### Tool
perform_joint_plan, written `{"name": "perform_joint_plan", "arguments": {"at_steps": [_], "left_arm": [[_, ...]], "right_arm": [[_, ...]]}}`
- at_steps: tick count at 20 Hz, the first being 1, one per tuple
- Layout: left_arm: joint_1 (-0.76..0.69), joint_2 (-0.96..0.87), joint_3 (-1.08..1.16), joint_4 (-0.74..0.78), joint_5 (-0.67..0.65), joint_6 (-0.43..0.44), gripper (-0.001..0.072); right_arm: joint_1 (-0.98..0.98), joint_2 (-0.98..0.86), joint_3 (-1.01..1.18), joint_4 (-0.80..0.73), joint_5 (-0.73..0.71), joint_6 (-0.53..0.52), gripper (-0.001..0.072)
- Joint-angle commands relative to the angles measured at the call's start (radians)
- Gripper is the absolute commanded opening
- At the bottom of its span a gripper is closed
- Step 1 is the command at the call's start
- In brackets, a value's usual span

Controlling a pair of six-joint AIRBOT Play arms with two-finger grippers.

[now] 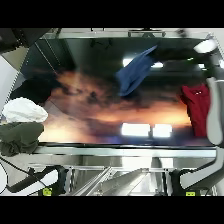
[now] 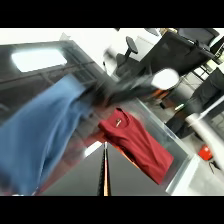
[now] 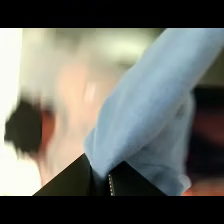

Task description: Fold the shirts.

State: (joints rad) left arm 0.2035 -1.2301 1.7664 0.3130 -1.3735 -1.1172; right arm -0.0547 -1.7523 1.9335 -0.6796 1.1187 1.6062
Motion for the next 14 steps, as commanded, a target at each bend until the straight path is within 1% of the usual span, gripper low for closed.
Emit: {"name": "perform_joint_plan", "arguments": {"at_steps": [1,3,4,5,7,8,9,10,13,14], "left_arm": [[-0.001,-0.022,0.0,-0.001,-0.018,-0.01,0.0024],[-0.001,-0.025,0.0,-0.002,-0.027,-0.01,0.0024],[-0.001,-0.024,0.0,-0.001,-0.027,-0.01,0.0023],[-0.001,-0.024,0.0,-0.001,-0.029,-0.01,0.0024],[-0.001,-0.025,0.0,-0.001,-0.043,-0.009,0.0024],[-0.001,-0.025,0.0,-0.001,-0.047,-0.009,0.0024],[-0.001,-0.025,0.0,-0.001,-0.054,-0.009,0.0023],[-0.001,-0.025,0.0,0.0,-0.066,-0.009,0.0024],[-0.001,-0.025,0.0,0.0,-0.104,-0.01,0.0023],[-0.001,-0.025,0.0,0.0,-0.113,-0.009,0.0023]], "right_arm": [[-0.225,0.131,0.042,-0.148,0.052,0.275,0.0015],[-0.358,0.188,0.041,-0.253,0.194,0.394,0.0015],[-0.416,0.217,0.039,-0.334,0.267,0.438,0.0014],[-0.458,0.24,0.037,-0.431,0.33,0.446,0.0014],[-0.516,0.274,0.014,-0.653,0.501,0.444,0.0014],[-0.535,0.285,-0.024,-0.739,0.576,0.43,0.0014],[-0.552,0.301,-0.09,-0.805,0.626,0.389,0.0014],[-0.563,0.325,-0.172,-0.856,0.641,0.359,0.0014],[-0.598,0.41,-0.453,-1.014,0.606,0.354,0.0016],[-0.608,0.423,-0.525,-1.038,0.594,0.354,0.0017]]}}
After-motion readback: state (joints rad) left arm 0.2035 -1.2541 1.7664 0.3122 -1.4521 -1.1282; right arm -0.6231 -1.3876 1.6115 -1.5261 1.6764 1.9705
